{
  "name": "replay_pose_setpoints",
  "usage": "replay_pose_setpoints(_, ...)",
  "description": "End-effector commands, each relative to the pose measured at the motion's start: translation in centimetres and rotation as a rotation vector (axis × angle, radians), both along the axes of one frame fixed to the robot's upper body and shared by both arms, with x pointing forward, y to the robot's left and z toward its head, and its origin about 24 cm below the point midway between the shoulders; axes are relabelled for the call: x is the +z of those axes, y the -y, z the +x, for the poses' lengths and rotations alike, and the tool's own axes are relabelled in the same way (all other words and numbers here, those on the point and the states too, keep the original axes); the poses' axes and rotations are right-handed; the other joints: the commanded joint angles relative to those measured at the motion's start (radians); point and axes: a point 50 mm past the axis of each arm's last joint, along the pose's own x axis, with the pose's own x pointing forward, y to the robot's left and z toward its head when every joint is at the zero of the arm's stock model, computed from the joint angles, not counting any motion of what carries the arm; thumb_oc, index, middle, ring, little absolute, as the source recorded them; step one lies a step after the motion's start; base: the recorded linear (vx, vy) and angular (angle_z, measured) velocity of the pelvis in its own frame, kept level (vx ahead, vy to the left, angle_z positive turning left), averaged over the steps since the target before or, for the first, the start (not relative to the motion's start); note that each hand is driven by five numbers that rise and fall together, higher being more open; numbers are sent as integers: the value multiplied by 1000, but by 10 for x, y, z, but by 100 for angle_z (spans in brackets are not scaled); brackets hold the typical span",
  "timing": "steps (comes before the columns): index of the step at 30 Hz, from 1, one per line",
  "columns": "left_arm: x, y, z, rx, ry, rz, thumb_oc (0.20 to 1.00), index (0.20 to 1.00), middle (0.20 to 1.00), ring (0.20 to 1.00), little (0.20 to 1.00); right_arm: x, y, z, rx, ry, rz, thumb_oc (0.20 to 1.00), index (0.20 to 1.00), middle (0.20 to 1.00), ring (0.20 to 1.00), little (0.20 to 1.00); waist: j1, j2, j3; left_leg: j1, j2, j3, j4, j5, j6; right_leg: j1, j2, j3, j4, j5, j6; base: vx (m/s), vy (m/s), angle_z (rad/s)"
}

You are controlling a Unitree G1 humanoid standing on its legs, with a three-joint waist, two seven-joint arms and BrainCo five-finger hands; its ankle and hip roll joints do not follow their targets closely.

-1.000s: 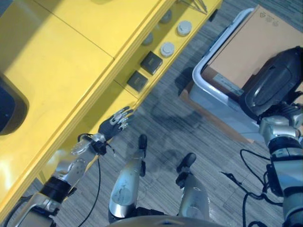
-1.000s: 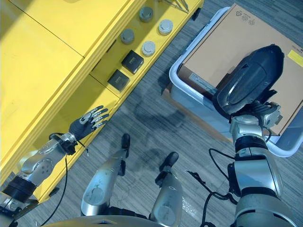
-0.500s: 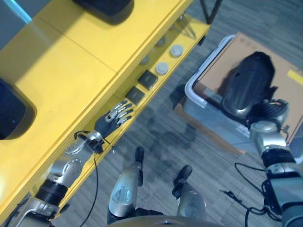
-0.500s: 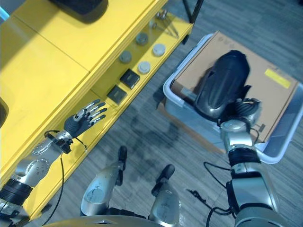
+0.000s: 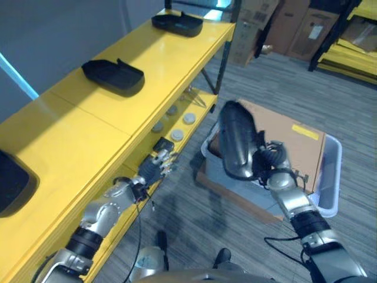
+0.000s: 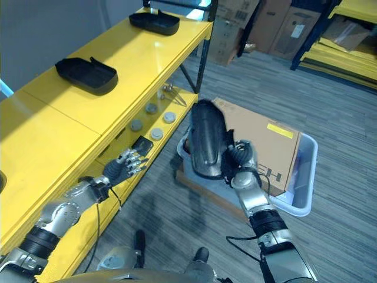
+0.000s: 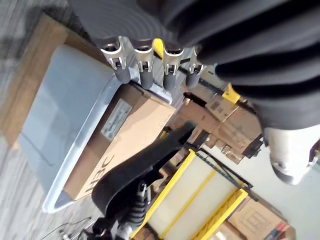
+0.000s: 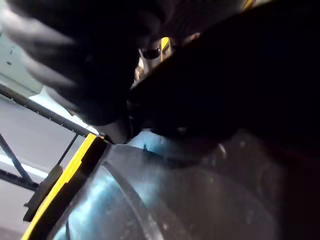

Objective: Move parts from the plastic box to the shelf.

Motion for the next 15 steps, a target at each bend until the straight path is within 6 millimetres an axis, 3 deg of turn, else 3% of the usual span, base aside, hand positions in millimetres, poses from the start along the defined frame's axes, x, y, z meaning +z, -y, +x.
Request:
replay_pose_setpoints(1, -8, 46, 6, -150, -173, -27, 1000, 1000, 1000, 1000, 1000, 19, -38, 22, 144, 95, 2, 200, 200, 200, 200, 200, 7, -1, -77, 33, 14, 12, 9, -61, -7, 23, -9, 56, 14, -43, 62, 73, 31, -10)
replay_pose_setpoints(6, -17, 70, 8, -200, -255, 49, 1000, 1000, 1000, 1000, 1000, -1, -76, 22, 216, 34, 85, 200, 200, 200, 200, 200, -22, 2, -109, 60, 21, 36, 0, -62, -10, 37, -4, 67, 3, -45, 63, 24, 19, -18)
replay_pose_setpoints(15, -23, 68, 17, -182, -146, 234, 1000, 1000, 1000, 1000, 1000, -5, -90, 23, 258, 13, 73, 200, 200, 200, 200, 200, -29, 4, -128, 74, 24, 49, -3, -66, -13, 46, -3, 68, -8, -43, 68, 15, -2, -7)
